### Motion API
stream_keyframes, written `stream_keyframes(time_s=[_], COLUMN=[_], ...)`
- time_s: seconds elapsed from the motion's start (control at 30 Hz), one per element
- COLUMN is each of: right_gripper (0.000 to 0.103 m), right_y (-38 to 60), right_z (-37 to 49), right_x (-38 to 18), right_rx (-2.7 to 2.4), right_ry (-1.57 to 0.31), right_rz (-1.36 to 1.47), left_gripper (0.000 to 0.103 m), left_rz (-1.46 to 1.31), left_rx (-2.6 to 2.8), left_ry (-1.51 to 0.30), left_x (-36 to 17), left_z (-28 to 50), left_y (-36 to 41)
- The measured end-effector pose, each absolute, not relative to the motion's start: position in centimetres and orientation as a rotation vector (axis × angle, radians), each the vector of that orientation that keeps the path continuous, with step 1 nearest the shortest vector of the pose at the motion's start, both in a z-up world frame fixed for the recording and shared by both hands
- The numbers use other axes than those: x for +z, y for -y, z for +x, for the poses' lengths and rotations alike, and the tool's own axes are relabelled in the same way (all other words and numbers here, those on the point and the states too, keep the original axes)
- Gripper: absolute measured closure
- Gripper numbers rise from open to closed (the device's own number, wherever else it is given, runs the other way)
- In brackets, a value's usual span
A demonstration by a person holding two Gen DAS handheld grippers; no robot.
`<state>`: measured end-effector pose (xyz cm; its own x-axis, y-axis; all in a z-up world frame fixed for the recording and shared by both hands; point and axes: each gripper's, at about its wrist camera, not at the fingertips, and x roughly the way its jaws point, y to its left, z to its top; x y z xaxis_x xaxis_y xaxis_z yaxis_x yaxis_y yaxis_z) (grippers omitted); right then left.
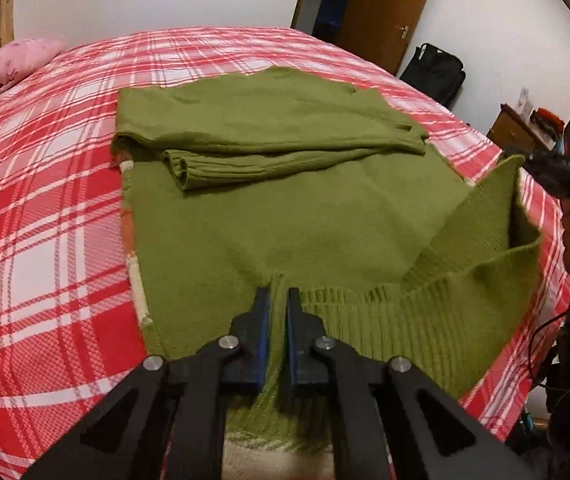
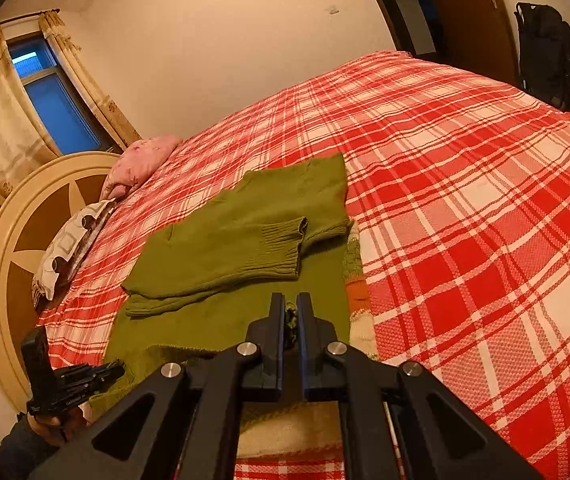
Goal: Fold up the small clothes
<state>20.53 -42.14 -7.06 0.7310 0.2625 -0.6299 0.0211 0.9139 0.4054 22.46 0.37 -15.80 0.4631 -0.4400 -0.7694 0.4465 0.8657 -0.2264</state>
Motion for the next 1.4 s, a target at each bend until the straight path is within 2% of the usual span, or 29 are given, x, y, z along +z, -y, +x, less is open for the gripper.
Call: stream_keyframes(time_s=[0.17, 0.2, 0.23, 0.27, 0.47, 0.57, 0.63, 0.7, 0.8, 1.1, 1.4], right_gripper=[0.092, 0.076, 0.051, 0.042, 0.04, 0.045, 0.056, 0.058, 0.096, 0.099, 0.1], right_y=[43.6, 43.9, 44.2, 44.5, 42.6, 41.5, 41.1, 40.5, 39.6, 40.4, 40.6], right_z=[20.8, 20.9, 21.1, 21.2, 22.9, 24.7, 25.8, 26.7, 26.8, 26.5, 31.8], right_x=[-7.4, -7.6, -7.9, -8.2, -9.7, -10.6, -11.4, -12.5, -13.3, -6.2, -2.9], right_rx=[0.099, 0.089, 0.085, 0.082, 0.148, 0.161, 0.171, 0.196, 0.175, 0.123, 0.037], right_ry=[-0.744, -0.751, -0.763, -0.774, -0.838, -0.879, -0.914, -0.97, -0.996, -0.763, -0.669], right_rz=[0.424, 0.421, 0.42, 0.426, 0.308, 0.257, 0.234, 0.197, 0.105, 0.098, 0.084], left_gripper=[0.097, 0.097, 0.097, 0.097, 0.097, 0.097, 0.097, 0.097, 0.097, 0.097, 0.097], left_rz=[-0.085, -0.126, -0.169, -0.199, -0.228, -0.234, -0.243, -0.247, -0.237, -0.245, -0.24], left_rx=[-0.491, -0.477, -0.465, -0.456, -0.441, -0.438, -0.437, -0.439, -0.436, -0.407, -0.362], left_ry=[-0.88, -0.871, -0.865, -0.863, -0.896, -0.897, -0.896, -0.895, -0.892, -0.795, -0.714], left_x=[-14.2, -13.9, -13.8, -13.8, -15.1, -15.2, -15.1, -15.1, -14.9, -11.2, -8.1], left_z=[22.7, 22.9, 23.2, 23.3, 23.9, 23.8, 23.8, 23.8, 23.9, 26.3, 32.0], left_y=[-2.7, -3.6, -4.4, -5.1, -5.5, -5.4, -5.6, -5.7, -5.8, -6.5, -6.2])
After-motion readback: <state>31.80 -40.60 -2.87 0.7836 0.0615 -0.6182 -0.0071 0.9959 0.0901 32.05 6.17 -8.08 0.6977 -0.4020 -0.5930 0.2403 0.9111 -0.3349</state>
